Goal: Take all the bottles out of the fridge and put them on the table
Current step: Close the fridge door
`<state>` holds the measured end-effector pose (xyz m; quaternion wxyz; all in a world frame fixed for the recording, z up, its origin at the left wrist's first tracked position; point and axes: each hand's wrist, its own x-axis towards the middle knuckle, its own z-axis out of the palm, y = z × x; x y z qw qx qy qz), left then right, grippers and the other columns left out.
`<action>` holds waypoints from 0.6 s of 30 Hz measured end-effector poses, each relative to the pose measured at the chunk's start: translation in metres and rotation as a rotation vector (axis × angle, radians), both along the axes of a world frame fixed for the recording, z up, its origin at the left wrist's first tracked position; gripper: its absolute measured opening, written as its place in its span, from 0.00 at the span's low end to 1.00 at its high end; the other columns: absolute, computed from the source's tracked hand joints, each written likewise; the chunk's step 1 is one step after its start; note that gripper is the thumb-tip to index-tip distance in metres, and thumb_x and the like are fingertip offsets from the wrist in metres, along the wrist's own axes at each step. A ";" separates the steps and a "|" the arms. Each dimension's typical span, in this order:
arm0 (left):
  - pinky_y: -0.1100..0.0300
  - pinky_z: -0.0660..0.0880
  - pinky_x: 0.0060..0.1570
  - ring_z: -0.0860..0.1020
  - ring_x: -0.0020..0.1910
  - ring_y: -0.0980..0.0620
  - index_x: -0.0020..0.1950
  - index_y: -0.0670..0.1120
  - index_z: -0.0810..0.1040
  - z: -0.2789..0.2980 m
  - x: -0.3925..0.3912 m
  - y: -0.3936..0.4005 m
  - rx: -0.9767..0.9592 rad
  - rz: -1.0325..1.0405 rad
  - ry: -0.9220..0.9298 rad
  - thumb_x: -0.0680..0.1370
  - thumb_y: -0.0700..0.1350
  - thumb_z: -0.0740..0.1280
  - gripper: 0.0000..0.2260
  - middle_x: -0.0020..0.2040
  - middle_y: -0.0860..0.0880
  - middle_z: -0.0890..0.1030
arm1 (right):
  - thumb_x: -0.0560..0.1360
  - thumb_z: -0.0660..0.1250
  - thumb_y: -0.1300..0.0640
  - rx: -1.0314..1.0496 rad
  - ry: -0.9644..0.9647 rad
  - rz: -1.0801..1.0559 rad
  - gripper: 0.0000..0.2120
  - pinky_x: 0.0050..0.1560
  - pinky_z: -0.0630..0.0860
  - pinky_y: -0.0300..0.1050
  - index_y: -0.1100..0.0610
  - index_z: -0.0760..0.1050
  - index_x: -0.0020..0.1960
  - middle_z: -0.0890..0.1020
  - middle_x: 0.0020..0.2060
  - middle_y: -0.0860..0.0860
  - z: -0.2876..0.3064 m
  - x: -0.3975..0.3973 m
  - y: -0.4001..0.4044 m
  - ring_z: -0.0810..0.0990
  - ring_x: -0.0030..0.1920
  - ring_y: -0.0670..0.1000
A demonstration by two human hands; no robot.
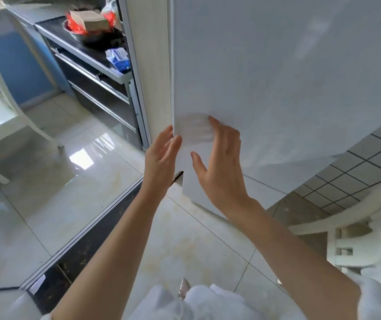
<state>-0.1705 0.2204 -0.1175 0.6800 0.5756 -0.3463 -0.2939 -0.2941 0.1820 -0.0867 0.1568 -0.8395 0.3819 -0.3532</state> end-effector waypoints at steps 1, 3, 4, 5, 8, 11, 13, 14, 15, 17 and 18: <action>0.67 0.75 0.52 0.80 0.56 0.60 0.65 0.49 0.74 -0.001 0.008 -0.011 -0.005 0.006 -0.005 0.82 0.44 0.61 0.12 0.53 0.62 0.83 | 0.75 0.69 0.58 -0.031 0.028 0.008 0.32 0.58 0.76 0.47 0.59 0.59 0.75 0.67 0.66 0.59 0.000 0.006 -0.008 0.68 0.65 0.58; 0.69 0.74 0.51 0.80 0.54 0.62 0.65 0.47 0.75 -0.002 0.024 -0.033 -0.007 0.005 -0.016 0.83 0.43 0.61 0.12 0.52 0.61 0.83 | 0.75 0.67 0.61 -0.089 0.098 0.021 0.30 0.50 0.81 0.51 0.59 0.61 0.74 0.67 0.66 0.61 -0.002 0.020 -0.024 0.67 0.65 0.61; 0.70 0.74 0.50 0.80 0.53 0.63 0.65 0.47 0.75 -0.002 0.031 -0.044 -0.002 0.000 -0.019 0.83 0.43 0.60 0.12 0.52 0.62 0.83 | 0.75 0.67 0.63 -0.110 0.130 0.017 0.30 0.49 0.81 0.52 0.59 0.61 0.75 0.68 0.66 0.61 -0.003 0.028 -0.032 0.67 0.65 0.61; 0.71 0.73 0.50 0.80 0.53 0.64 0.65 0.47 0.75 -0.002 0.039 -0.056 0.005 -0.008 -0.022 0.83 0.43 0.60 0.12 0.51 0.63 0.83 | 0.75 0.66 0.64 -0.127 0.159 0.007 0.30 0.50 0.81 0.52 0.59 0.62 0.75 0.68 0.66 0.62 -0.004 0.036 -0.041 0.67 0.65 0.61; 0.73 0.73 0.50 0.79 0.52 0.68 0.63 0.50 0.75 -0.003 0.062 -0.092 0.007 -0.046 -0.060 0.83 0.42 0.59 0.10 0.50 0.67 0.82 | 0.74 0.66 0.67 -0.249 0.222 -0.061 0.27 0.61 0.74 0.55 0.60 0.67 0.72 0.71 0.64 0.63 -0.007 0.062 -0.071 0.69 0.65 0.63; 0.67 0.74 0.56 0.78 0.56 0.64 0.64 0.46 0.75 -0.003 0.084 -0.127 0.014 -0.091 -0.071 0.83 0.43 0.59 0.11 0.54 0.61 0.82 | 0.72 0.65 0.70 -0.452 0.286 -0.105 0.25 0.68 0.67 0.59 0.60 0.73 0.68 0.75 0.62 0.64 -0.007 0.081 -0.109 0.71 0.65 0.63; 0.66 0.73 0.60 0.78 0.59 0.62 0.66 0.44 0.75 -0.004 0.095 -0.150 0.008 -0.137 -0.071 0.84 0.43 0.58 0.13 0.57 0.57 0.81 | 0.70 0.65 0.72 -0.537 0.359 -0.110 0.25 0.70 0.63 0.63 0.60 0.75 0.67 0.76 0.62 0.63 -0.008 0.089 -0.132 0.73 0.66 0.63; 0.65 0.72 0.61 0.78 0.60 0.61 0.67 0.45 0.74 -0.005 0.099 -0.161 0.012 -0.156 -0.065 0.84 0.44 0.57 0.14 0.58 0.56 0.81 | 0.71 0.64 0.72 -0.563 0.408 -0.111 0.26 0.71 0.62 0.64 0.59 0.75 0.67 0.76 0.63 0.62 -0.008 0.091 -0.143 0.72 0.67 0.63; 0.65 0.72 0.61 0.77 0.60 0.60 0.68 0.45 0.74 -0.005 0.101 -0.170 0.013 -0.166 -0.065 0.84 0.44 0.57 0.14 0.58 0.56 0.81 | 0.71 0.64 0.71 -0.589 0.461 -0.113 0.25 0.71 0.61 0.65 0.58 0.74 0.67 0.75 0.65 0.61 -0.010 0.092 -0.153 0.72 0.68 0.62; 0.67 0.71 0.59 0.77 0.59 0.62 0.68 0.46 0.74 -0.003 0.107 -0.188 0.012 -0.181 -0.071 0.84 0.44 0.57 0.14 0.58 0.58 0.81 | 0.73 0.63 0.69 -0.623 0.566 -0.126 0.25 0.72 0.59 0.66 0.57 0.73 0.69 0.72 0.69 0.59 -0.012 0.091 -0.173 0.70 0.70 0.60; 0.68 0.71 0.59 0.77 0.59 0.62 0.69 0.46 0.73 -0.002 0.110 -0.199 0.012 -0.199 -0.059 0.84 0.44 0.57 0.14 0.58 0.57 0.81 | 0.73 0.63 0.68 -0.644 0.614 -0.138 0.25 0.72 0.58 0.67 0.57 0.72 0.69 0.71 0.71 0.58 -0.014 0.091 -0.183 0.68 0.72 0.59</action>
